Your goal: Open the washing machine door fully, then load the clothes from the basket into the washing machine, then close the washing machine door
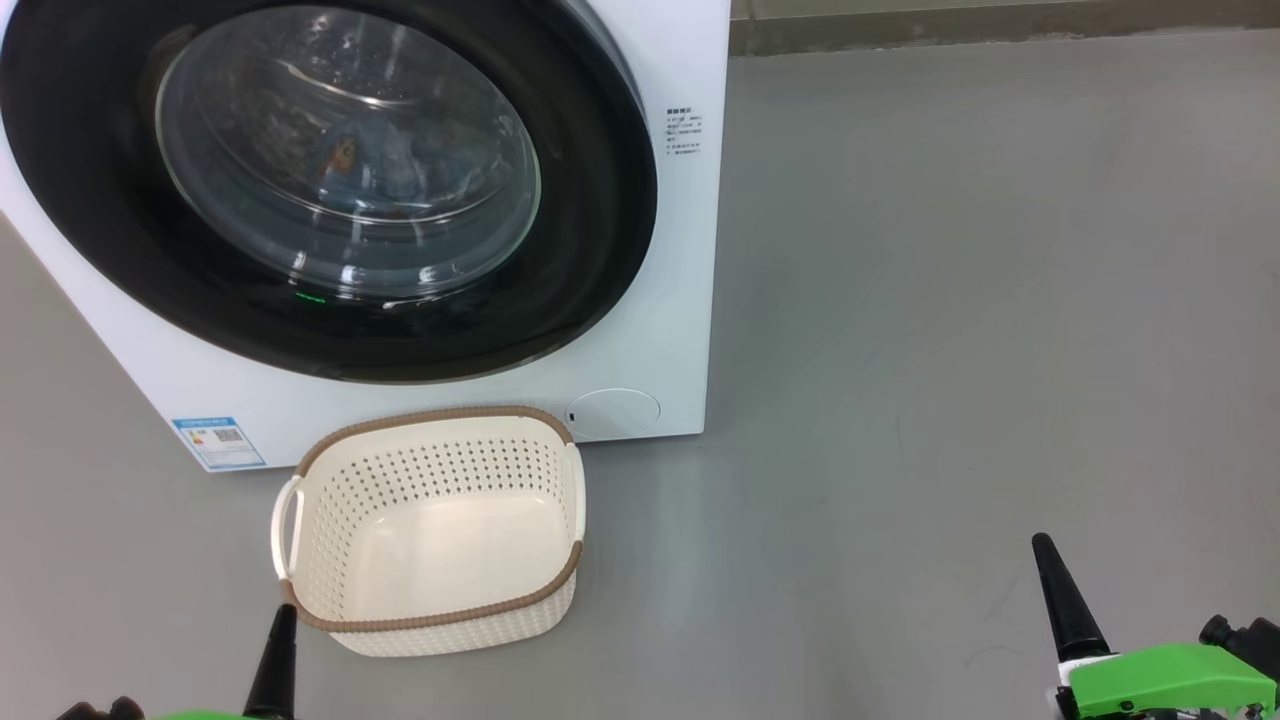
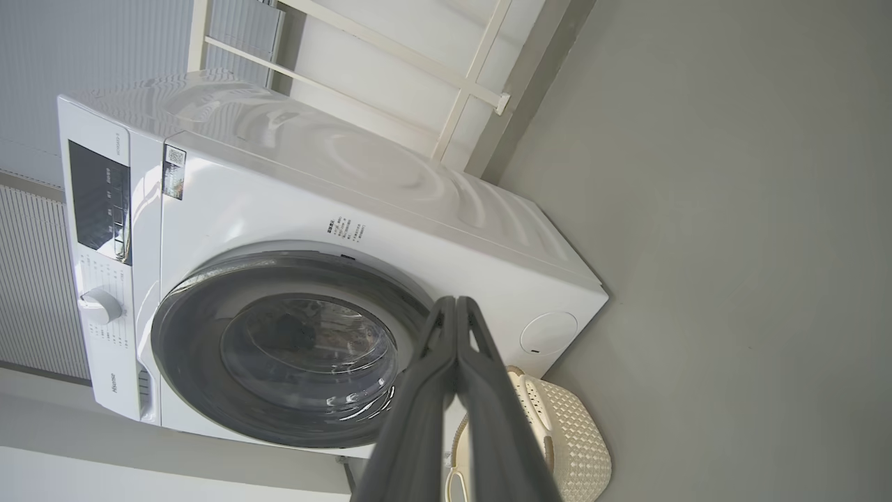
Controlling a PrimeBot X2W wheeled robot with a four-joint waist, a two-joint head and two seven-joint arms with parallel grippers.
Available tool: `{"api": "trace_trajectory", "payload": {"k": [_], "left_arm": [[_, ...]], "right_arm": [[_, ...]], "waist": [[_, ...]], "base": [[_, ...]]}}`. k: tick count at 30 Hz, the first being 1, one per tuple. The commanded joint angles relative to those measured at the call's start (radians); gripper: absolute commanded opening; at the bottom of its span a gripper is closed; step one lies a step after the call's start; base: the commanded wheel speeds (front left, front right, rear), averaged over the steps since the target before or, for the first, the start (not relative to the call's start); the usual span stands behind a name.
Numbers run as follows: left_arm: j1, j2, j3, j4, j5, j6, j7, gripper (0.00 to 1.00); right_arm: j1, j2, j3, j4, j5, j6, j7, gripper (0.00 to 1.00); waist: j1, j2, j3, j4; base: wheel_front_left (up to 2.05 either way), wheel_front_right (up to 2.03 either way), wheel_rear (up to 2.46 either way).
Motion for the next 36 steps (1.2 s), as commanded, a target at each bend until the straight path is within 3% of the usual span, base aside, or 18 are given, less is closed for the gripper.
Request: {"api": "trace_trajectory", "payload": {"k": [1, 36], "left_arm": [[-0.052, 0.020, 0.027, -0.016, -0.038, -0.008, 0.009, 0.00], [-0.118, 0.029, 0.050, 0.025, -0.437, -0.029, 0.111, 0.00]], "right_arm": [[-0.044, -0.003, 0.012, -0.030, 0.035, -0.004, 0.009, 0.00], [-0.068, 0.000, -0.015, -0.038, 0.402, -0.006, 0.113, 0.00]], "waist": [[0.0000, 0.0000, 0.000, -0.001], [0.0000, 0.0000, 0.002, -0.014]], "base": [[0.00, 0.00, 0.00], [0.00, 0.00, 0.00]]}}
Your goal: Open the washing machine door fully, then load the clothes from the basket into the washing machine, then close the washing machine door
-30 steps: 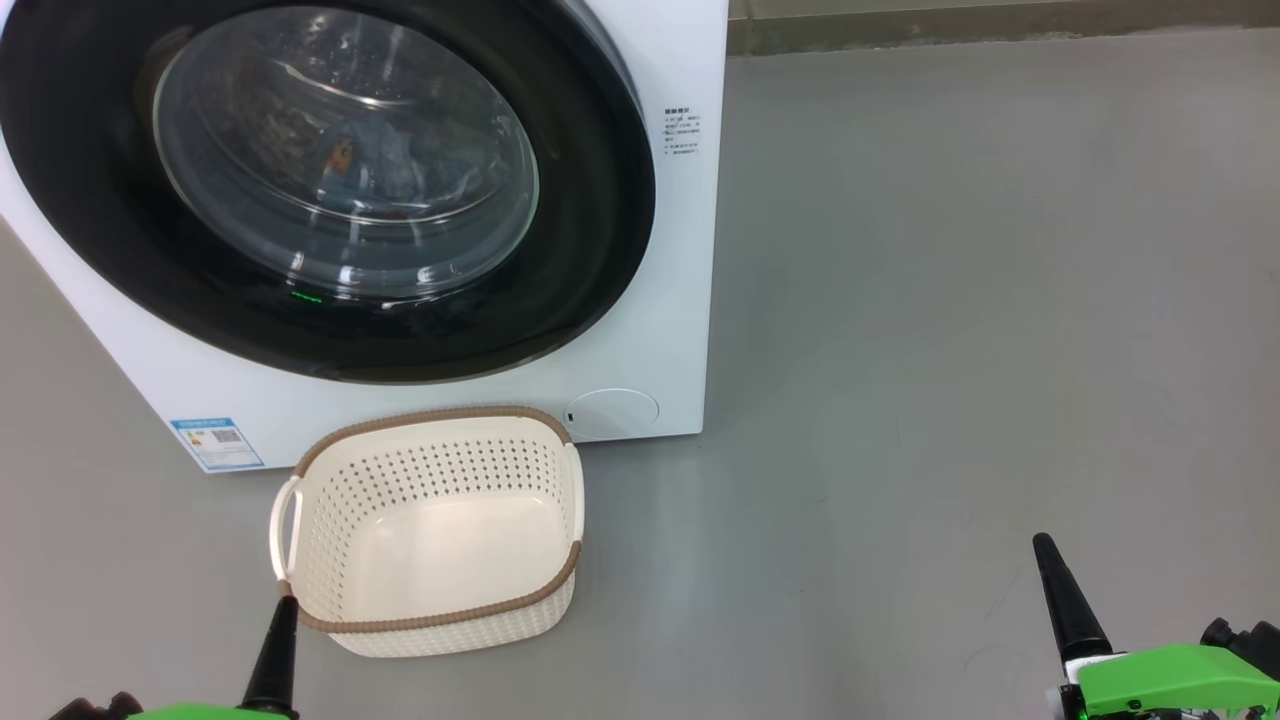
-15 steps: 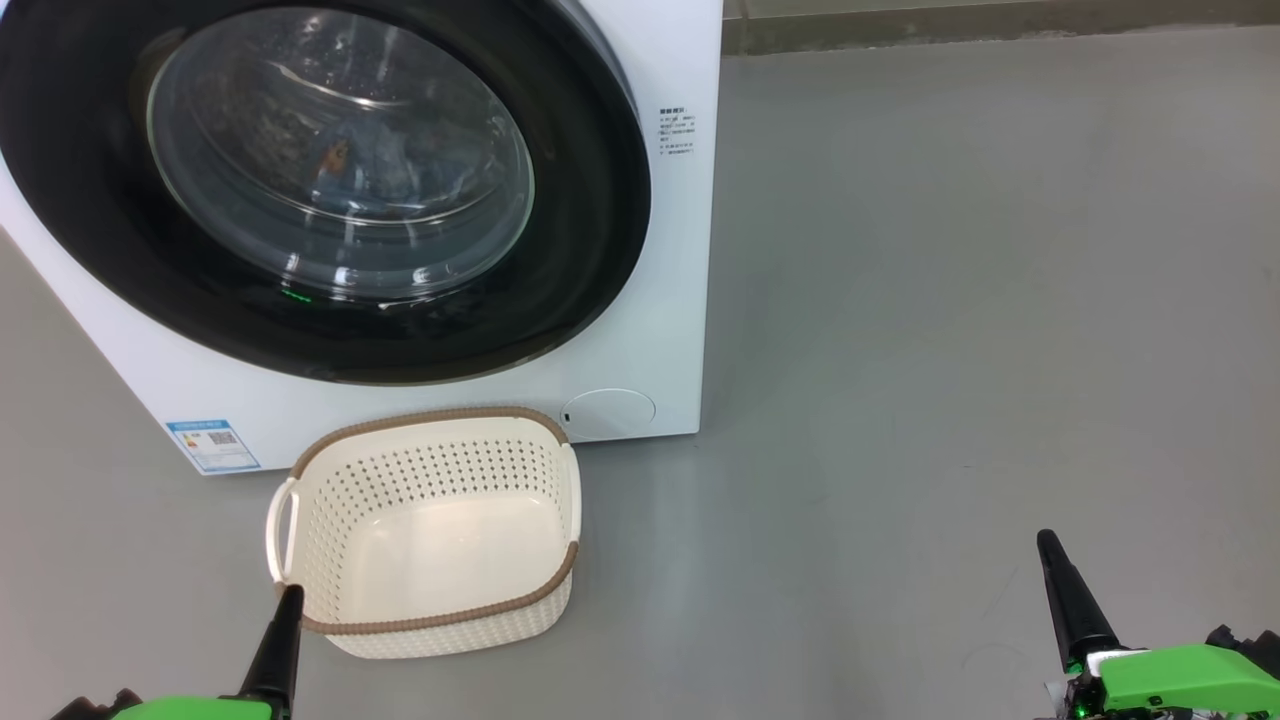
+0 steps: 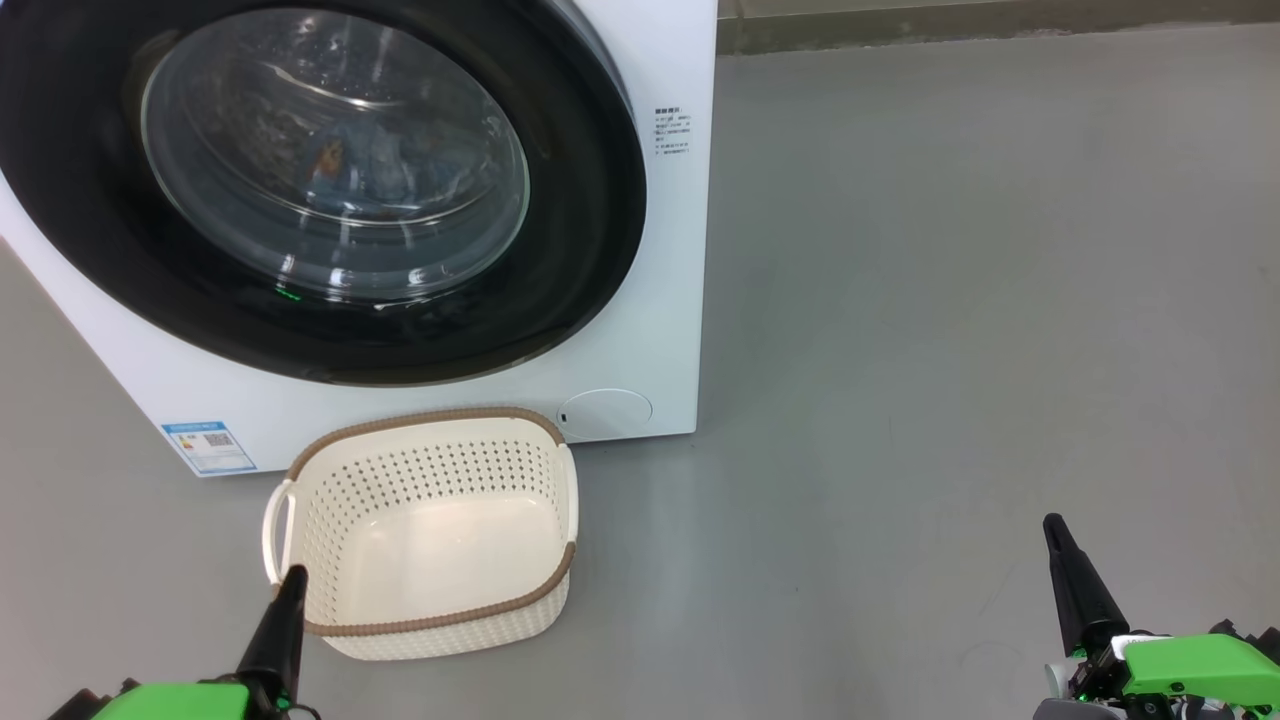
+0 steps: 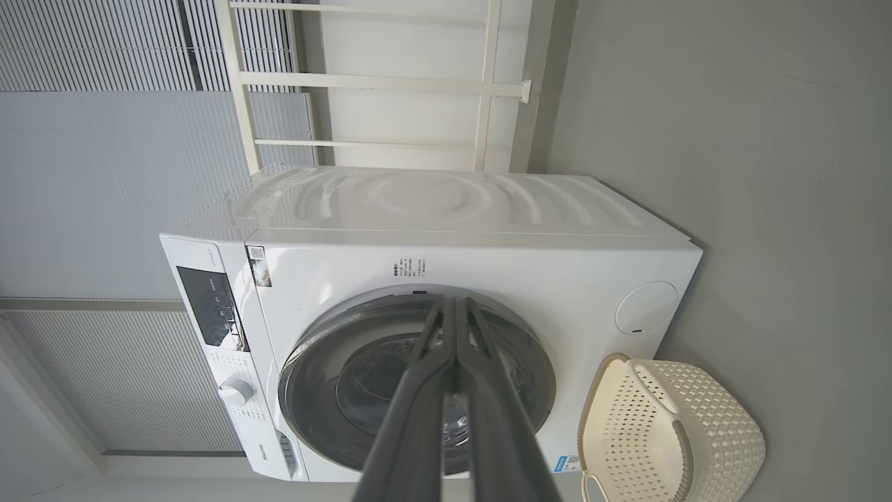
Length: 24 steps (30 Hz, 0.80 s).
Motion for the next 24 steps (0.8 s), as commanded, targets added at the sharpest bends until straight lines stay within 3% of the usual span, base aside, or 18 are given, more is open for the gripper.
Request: {"api": "trace_trajectory", "payload": {"k": [1, 24], "left_arm": [[-0.048, 0.024, 0.035, -0.017, -0.022, -0.010, 0.007, 0.00], [-0.048, 0.024, 0.035, -0.017, -0.022, -0.010, 0.007, 0.00]], "right_arm": [[-0.041, -0.003, 0.020, -0.030, 0.025, 0.002, 0.009, 0.00], [-0.041, -0.003, 0.020, -0.030, 0.026, 0.002, 0.009, 0.00]], "waist": [[0.0000, 0.0000, 0.000, 0.000], [0.0000, 0.0000, 0.000, 0.000]], "base": [[0.00, 0.00, 0.00], [0.00, 0.00, 0.00]]}}
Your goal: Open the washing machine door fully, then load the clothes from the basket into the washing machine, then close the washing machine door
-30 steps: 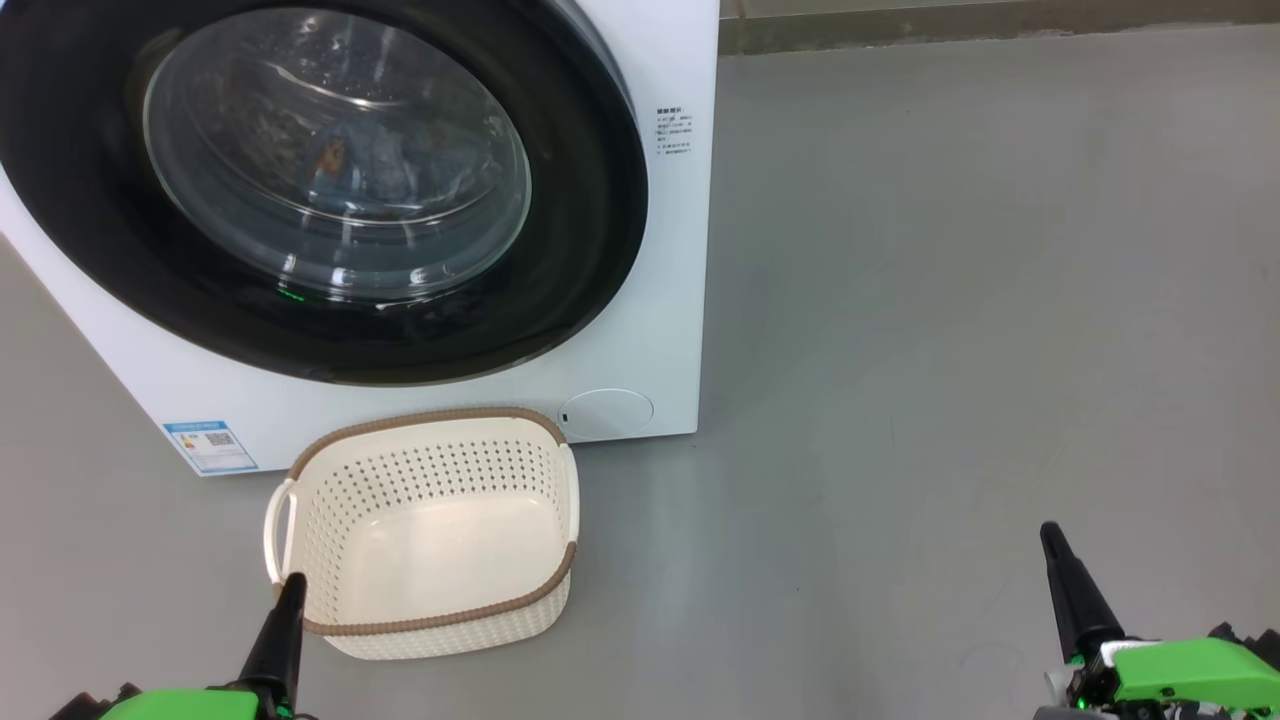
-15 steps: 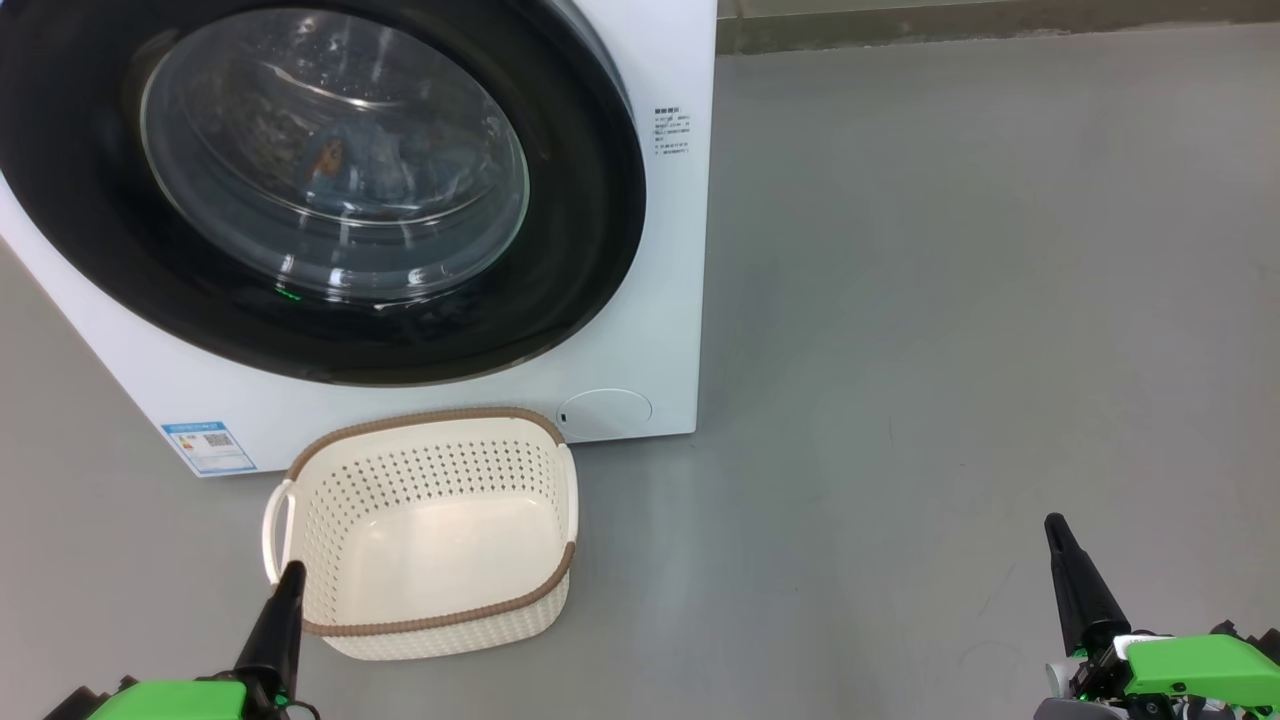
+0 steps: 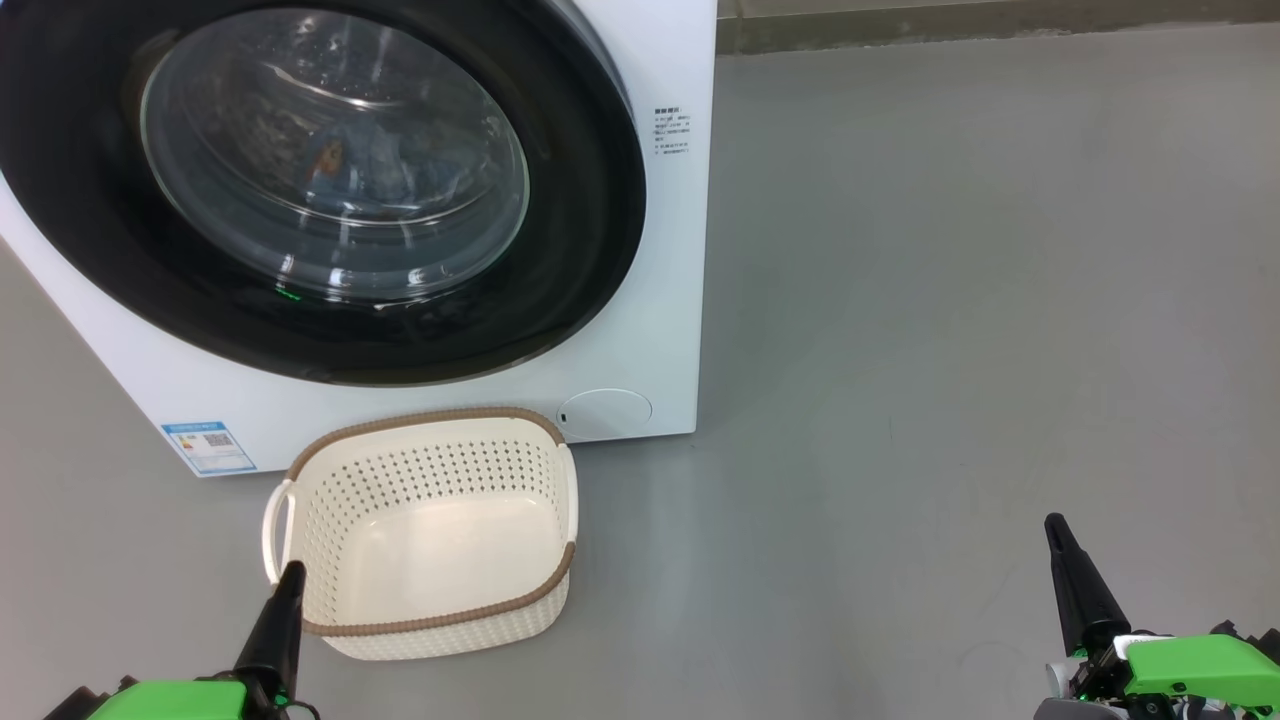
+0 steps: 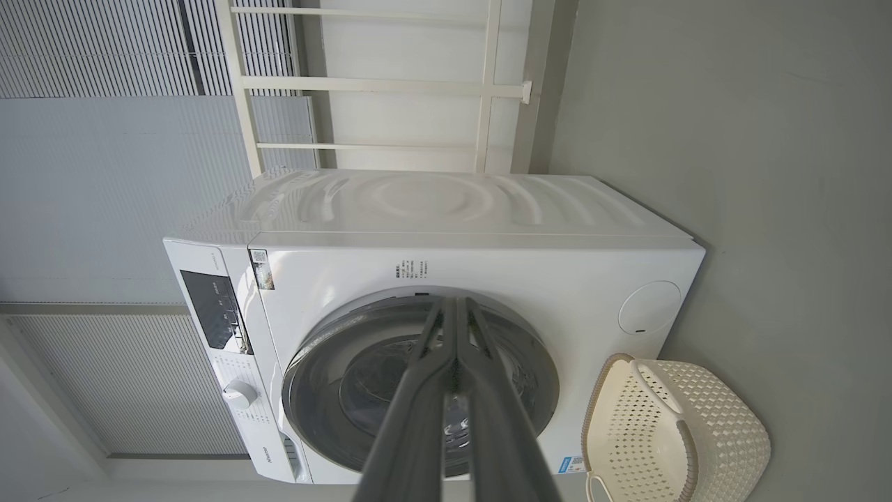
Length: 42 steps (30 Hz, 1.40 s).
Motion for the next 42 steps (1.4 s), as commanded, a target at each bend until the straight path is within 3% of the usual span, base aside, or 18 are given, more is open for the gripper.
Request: {"api": "trace_trajectory", "payload": {"k": [1, 42], "left_arm": [[-0.041, 0.022, 0.034, -0.019, -0.008, -0.007, 0.006, 0.00], [-0.041, 0.022, 0.034, -0.019, -0.008, -0.007, 0.006, 0.00]], "right_arm": [[-0.041, -0.003, 0.022, -0.030, 0.011, 0.002, 0.008, 0.00], [-0.041, -0.003, 0.022, -0.030, 0.011, 0.002, 0.008, 0.00]], "waist": [[0.0000, 0.0000, 0.000, 0.000], [0.0000, 0.0000, 0.000, 0.000]], "base": [[0.00, 0.00, 0.00], [0.00, 0.00, 0.00]]}}
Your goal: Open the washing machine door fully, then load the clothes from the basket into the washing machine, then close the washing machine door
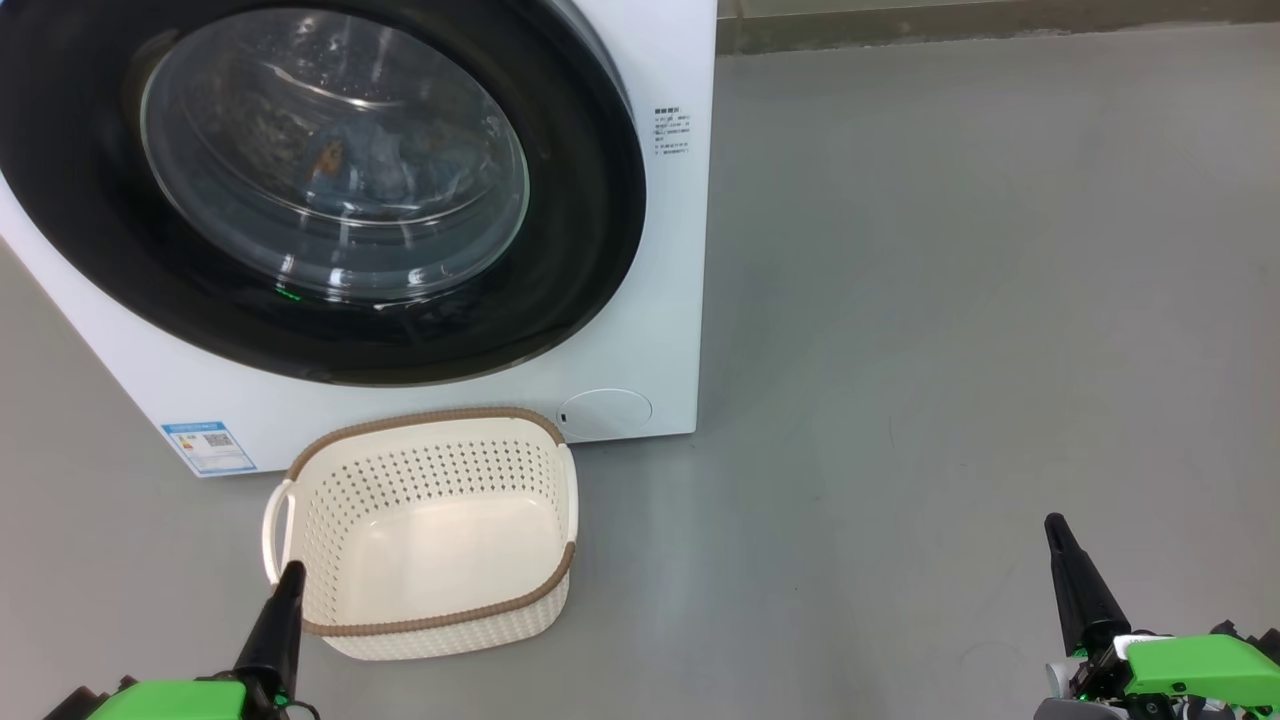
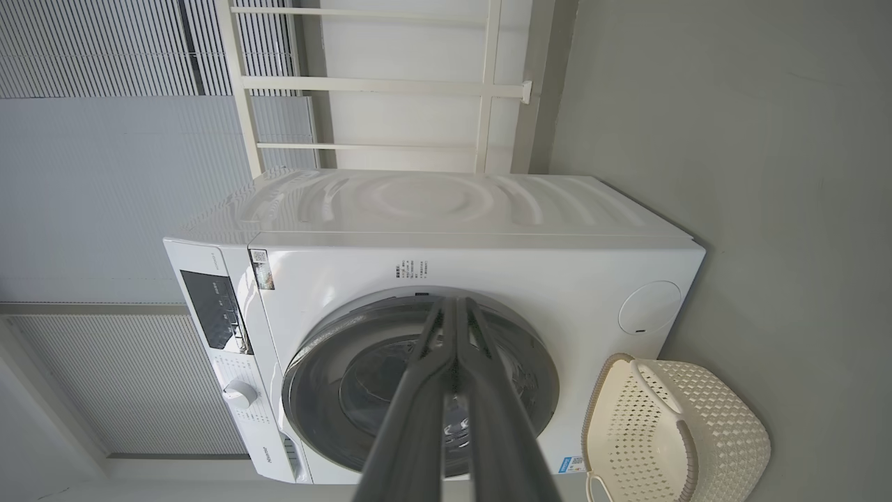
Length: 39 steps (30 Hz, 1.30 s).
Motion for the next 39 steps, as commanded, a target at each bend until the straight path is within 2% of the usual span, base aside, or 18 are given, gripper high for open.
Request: {"api": "trace_trajectory", "payload": {"k": [1, 39], "left_arm": [[-0.041, 0.021, 0.034, -0.019, -0.008, -0.007, 0.006, 0.00], [-0.041, 0.021, 0.034, -0.020, -0.009, -0.007, 0.006, 0.00]], "right_arm": [[-0.041, -0.003, 0.023, -0.030, 0.011, 0.002, 0.008, 0.00], [-0.041, -0.003, 0.023, -0.030, 0.011, 0.002, 0.008, 0.00]], "waist": [[0.0000, 0.0000, 0.000, 0.000], [-0.0001, 0.0000, 0.000, 0.000]], "base": [[0.00, 0.00, 0.00], [0.00, 0.00, 0.00]]}}
